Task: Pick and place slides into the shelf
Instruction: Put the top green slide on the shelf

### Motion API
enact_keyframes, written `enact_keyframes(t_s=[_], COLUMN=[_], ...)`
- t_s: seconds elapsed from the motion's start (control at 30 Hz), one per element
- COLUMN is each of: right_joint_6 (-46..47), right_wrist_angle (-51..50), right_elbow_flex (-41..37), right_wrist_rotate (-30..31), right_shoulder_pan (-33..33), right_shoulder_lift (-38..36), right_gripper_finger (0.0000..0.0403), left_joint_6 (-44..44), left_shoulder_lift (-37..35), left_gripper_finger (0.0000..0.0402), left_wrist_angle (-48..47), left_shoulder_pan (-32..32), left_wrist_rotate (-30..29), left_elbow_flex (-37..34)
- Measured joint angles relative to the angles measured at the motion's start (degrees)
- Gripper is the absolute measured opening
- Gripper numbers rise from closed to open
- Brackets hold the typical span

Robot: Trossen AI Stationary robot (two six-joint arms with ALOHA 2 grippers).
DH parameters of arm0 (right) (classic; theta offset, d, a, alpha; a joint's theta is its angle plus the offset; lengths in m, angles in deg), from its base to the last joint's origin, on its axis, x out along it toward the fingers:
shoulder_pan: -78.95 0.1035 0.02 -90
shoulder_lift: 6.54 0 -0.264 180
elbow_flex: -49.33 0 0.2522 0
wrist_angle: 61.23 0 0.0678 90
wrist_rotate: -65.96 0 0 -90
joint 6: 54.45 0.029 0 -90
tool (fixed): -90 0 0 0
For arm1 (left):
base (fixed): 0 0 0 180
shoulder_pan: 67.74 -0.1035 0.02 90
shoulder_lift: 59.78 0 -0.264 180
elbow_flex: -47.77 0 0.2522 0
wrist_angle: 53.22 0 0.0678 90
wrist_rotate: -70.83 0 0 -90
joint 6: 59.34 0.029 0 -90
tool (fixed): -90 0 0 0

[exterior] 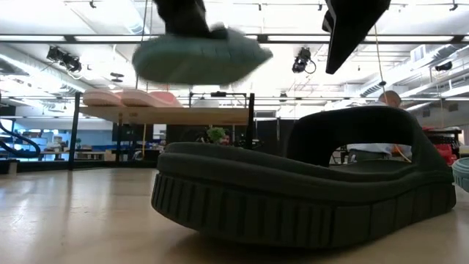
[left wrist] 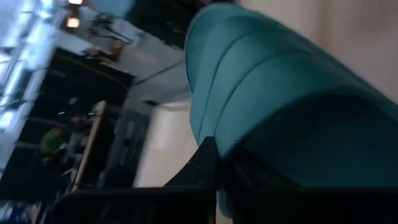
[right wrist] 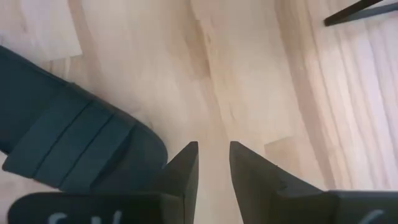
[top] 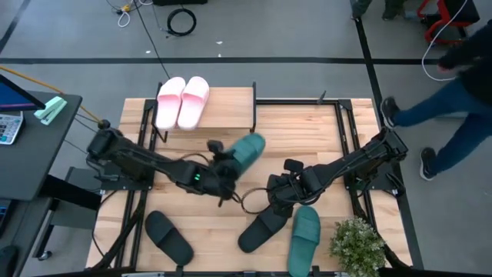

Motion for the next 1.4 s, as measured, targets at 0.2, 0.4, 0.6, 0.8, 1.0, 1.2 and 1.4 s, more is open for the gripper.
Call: enact_keyframes(t_s=[0.2, 0.4, 0.6, 0.8, 1.0, 1.2, 1.4], right_joint_6=[0.0, 0.0, 1.1, 1.6, 0.6, 0.5, 0.3], right_wrist_angle=[0.0, 0.2, 0.3, 0.4, 0.5, 0.4, 0.3], right_elbow_flex=[0.0, 0.0, 0.0, 0.0, 0.0, 0.0, 0.0], right_wrist_rotate=[1.0, 1.0, 0.9, 1.7, 3.0, 3.1, 3.2], right_shoulder_pan=[0.0, 0.0, 0.0, 0.0, -0.1, 0.0, 0.0], right_shoulder_lift=[0.0, 0.0, 0.0, 0.0, 0.1, 0.1, 0.1], right_gripper_finger=[0.0098, 0.0098, 0.0098, 0.0098, 0.0098, 0.0098, 0.0098], left_joint_6=[1.8, 8.9, 8.2, 6.5, 6.6, 6.5, 6.6], left_shoulder_lift=[-8.7, -11.5, -10.4, -8.7, -4.4, -0.5, -0.1], left_gripper_finger=[0.0013, 0.0019, 0.0013, 0.0022, 0.0013, 0.0024, 0.0013], left_wrist_angle=[0.7, 5.8, 6.7, 7.6, 7.9, 8.1, 8.0], left_shoulder_pan=[-7.3, -19.3, -30.6, -37.5, -40.7, -43.8, -45.8], left_wrist_rotate=[-1.1, 0.2, 5.8, 15.1, 17.8, 17.6, 17.5], left_elbow_flex=[0.1, 0.1, 0.0, 0.0, 0.0, 0.0, 0.1])
